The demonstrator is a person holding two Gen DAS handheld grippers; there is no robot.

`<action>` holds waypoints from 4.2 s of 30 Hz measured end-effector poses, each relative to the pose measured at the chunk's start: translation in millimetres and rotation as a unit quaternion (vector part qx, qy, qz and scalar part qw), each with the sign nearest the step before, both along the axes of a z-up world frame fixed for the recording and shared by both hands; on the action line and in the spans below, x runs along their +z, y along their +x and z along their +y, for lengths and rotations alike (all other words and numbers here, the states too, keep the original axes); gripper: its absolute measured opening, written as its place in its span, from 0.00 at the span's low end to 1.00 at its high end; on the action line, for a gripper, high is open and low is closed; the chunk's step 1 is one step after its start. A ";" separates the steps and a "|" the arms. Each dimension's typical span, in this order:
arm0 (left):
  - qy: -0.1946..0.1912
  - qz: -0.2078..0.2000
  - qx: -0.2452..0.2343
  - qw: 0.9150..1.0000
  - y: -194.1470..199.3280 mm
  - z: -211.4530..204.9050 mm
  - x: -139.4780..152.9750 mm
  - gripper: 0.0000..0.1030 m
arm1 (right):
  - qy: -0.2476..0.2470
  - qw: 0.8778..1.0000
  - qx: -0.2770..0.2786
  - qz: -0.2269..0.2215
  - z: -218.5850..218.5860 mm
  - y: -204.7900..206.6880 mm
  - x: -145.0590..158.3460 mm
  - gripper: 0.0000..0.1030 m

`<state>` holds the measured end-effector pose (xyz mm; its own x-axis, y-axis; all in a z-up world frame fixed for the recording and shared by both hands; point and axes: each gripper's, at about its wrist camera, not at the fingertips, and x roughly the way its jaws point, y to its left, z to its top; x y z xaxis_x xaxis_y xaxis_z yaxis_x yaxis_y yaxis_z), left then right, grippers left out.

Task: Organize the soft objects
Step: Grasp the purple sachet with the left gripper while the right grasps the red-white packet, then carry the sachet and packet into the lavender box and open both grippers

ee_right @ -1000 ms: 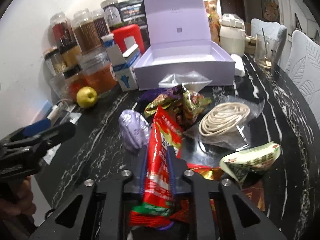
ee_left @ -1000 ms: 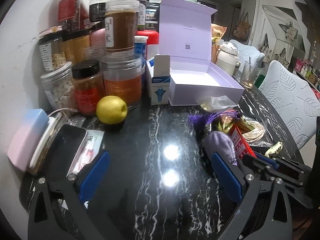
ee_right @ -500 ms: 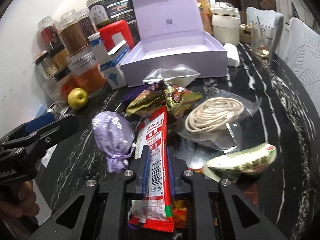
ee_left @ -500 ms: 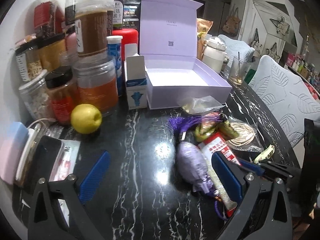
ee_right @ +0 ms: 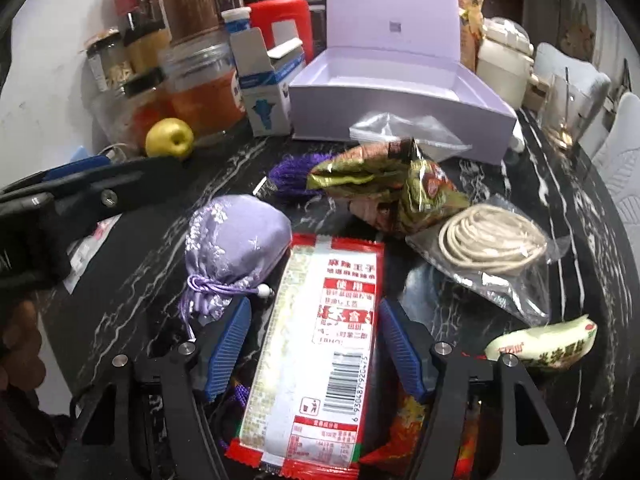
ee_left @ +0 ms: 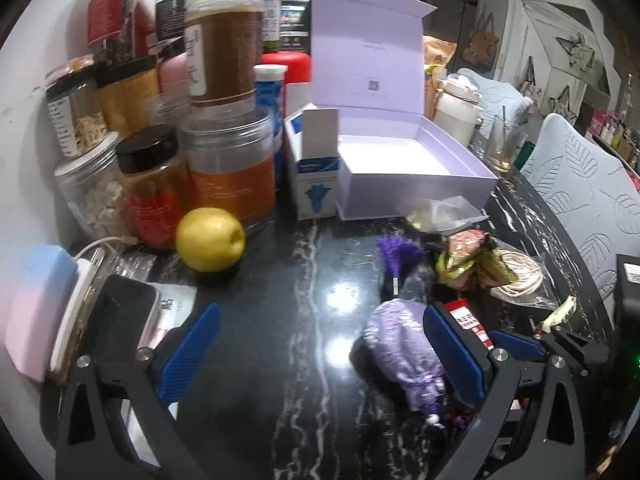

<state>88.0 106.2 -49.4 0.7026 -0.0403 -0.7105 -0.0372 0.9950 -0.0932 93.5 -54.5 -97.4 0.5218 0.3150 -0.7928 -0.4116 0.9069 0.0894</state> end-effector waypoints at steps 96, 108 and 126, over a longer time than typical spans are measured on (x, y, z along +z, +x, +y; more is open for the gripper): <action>0.001 -0.164 -0.083 0.983 37.8 -70.5 146.9 0.50 | 0.087 0.974 -0.054 -0.200 -96.2 11.7 166.3 0.42; 0.004 -0.183 -0.080 0.980 119.5 -77.5 163.6 0.50 | 0.081 0.970 -0.052 -0.223 -98.8 91.1 193.6 0.42; 0.035 -0.169 -0.055 0.984 244.8 -79.5 138.6 0.50 | 0.081 0.973 -0.013 -0.217 -79.7 221.6 176.0 0.42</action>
